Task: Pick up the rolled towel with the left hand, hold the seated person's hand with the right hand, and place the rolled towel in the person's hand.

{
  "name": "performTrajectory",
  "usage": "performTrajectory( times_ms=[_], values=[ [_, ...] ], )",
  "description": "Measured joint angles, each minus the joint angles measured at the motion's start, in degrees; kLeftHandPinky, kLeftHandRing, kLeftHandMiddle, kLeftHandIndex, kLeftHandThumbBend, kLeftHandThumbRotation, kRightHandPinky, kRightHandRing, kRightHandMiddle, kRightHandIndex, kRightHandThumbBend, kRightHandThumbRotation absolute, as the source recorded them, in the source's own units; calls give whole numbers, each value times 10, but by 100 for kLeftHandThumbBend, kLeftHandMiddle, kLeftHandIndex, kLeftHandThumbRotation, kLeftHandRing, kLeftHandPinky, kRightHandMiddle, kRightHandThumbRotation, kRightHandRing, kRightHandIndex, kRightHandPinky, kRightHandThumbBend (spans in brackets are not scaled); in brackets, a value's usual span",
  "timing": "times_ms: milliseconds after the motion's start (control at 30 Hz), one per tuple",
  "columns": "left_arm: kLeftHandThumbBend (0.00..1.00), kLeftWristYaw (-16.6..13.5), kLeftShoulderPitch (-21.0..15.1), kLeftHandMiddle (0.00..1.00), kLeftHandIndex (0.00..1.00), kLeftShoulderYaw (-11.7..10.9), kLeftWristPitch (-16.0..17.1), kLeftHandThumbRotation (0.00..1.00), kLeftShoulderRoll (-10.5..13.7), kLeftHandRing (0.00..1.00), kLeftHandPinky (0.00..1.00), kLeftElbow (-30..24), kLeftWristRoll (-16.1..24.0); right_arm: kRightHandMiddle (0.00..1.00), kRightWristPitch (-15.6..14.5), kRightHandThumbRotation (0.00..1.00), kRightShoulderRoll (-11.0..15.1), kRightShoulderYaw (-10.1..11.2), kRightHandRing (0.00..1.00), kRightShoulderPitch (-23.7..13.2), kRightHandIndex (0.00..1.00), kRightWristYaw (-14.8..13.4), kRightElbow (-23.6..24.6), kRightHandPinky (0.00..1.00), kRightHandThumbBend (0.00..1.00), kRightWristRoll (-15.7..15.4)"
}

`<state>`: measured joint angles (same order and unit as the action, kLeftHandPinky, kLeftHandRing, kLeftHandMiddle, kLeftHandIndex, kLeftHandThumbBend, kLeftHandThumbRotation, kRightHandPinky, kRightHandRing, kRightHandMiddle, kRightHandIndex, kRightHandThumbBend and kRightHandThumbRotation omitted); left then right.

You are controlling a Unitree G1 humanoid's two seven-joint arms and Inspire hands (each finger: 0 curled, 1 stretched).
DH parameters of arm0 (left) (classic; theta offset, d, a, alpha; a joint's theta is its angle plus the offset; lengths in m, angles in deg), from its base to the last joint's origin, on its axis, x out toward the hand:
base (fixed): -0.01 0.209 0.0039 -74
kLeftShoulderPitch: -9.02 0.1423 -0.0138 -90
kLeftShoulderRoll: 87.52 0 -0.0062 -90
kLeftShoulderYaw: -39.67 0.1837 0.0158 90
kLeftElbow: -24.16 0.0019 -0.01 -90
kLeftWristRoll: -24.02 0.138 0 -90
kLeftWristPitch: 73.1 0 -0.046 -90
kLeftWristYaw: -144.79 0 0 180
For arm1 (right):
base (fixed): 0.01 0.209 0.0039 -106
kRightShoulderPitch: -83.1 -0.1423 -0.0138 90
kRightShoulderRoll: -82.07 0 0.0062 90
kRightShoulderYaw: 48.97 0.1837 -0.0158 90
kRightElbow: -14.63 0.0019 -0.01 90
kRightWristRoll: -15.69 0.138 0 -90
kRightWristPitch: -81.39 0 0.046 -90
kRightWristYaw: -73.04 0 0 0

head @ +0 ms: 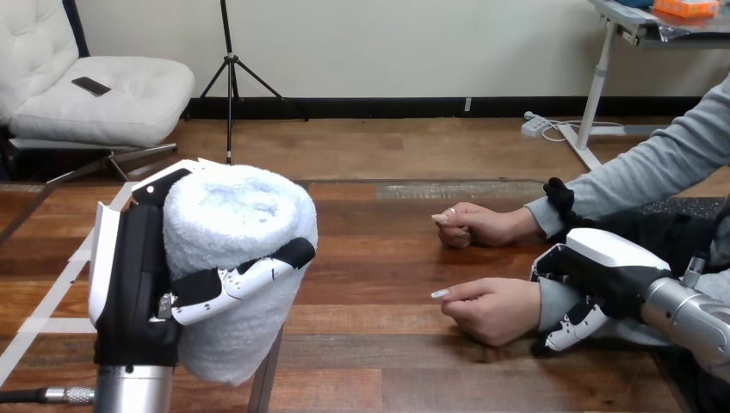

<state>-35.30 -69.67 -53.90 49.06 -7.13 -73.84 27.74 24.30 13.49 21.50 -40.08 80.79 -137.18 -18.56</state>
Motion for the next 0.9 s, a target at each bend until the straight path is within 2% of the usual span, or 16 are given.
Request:
performTrajectory(
  times_ms=[200, 600, 900],
  values=[
    [61, 1, 0, 36, 40, 0, 0, 0, 0, 29, 25, 0, -2, 40, 5, 0, 0, -5, 34, -2, 42, -4, -3, 30, 81, -2],
    [61, 2, 0, 36, 40, 0, 2, 0, 0, 29, 25, 1, -9, 40, 13, 8, 0, -11, 35, -3, 39, -14, -10, 31, 69, -7],
    [61, 2, 0, 36, 39, 0, 3, 0, 0, 29, 25, 1, -9, 37, 30, 12, 0, -11, 32, -3, 37, -20, -20, 29, 62, -7]
  ],
)
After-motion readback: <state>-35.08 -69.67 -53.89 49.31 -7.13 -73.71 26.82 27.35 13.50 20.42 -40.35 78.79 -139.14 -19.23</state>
